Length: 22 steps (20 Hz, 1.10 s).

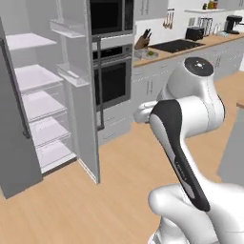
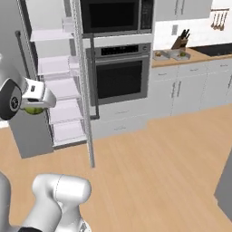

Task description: Place one lime and one chicken drumstick in each tupperware on the nearby counter, to pack two identical lunches.

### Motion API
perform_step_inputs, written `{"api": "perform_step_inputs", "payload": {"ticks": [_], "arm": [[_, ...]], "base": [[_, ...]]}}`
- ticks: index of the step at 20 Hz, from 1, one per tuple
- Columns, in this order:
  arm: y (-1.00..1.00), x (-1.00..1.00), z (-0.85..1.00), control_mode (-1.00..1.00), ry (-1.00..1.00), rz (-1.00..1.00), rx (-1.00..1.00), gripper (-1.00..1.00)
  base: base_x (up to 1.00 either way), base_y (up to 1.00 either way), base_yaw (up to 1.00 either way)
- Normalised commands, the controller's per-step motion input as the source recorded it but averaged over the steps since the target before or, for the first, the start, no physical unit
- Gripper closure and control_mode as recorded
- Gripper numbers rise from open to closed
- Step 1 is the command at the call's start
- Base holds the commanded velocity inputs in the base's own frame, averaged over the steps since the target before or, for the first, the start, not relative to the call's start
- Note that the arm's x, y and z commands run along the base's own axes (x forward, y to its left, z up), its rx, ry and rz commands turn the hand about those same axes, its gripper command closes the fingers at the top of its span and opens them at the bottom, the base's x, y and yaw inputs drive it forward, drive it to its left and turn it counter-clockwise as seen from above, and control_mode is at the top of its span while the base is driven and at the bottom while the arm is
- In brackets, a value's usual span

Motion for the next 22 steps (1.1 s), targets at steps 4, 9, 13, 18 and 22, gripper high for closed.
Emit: {"api": "perform_step_inputs", "payload": {"ticks": [4, 9, 13, 18, 22], "arm": [[0.00, 0.00, 0.00, 1.00, 0.00, 0.00, 0.00, 1.00], [0.00, 0.00, 0.00, 1.00, 0.00, 0.00, 0.00, 1.00], [0.00, 0.00, 0.00, 1.00, 0.00, 0.00, 0.00, 1.00], [0.00, 0.00, 0.00, 1.00, 0.00, 0.00, 0.00, 1.00], [0.00, 0.00, 0.00, 1.00, 0.00, 0.00, 0.00, 1.00]], "base": [[0.39, -0.73, -0.53], [1.00, -0.29, -0.07], [1.00, -0.04, 0.00], [1.00, -0.07, 0.00], [1.00, -0.06, 0.00]]}}
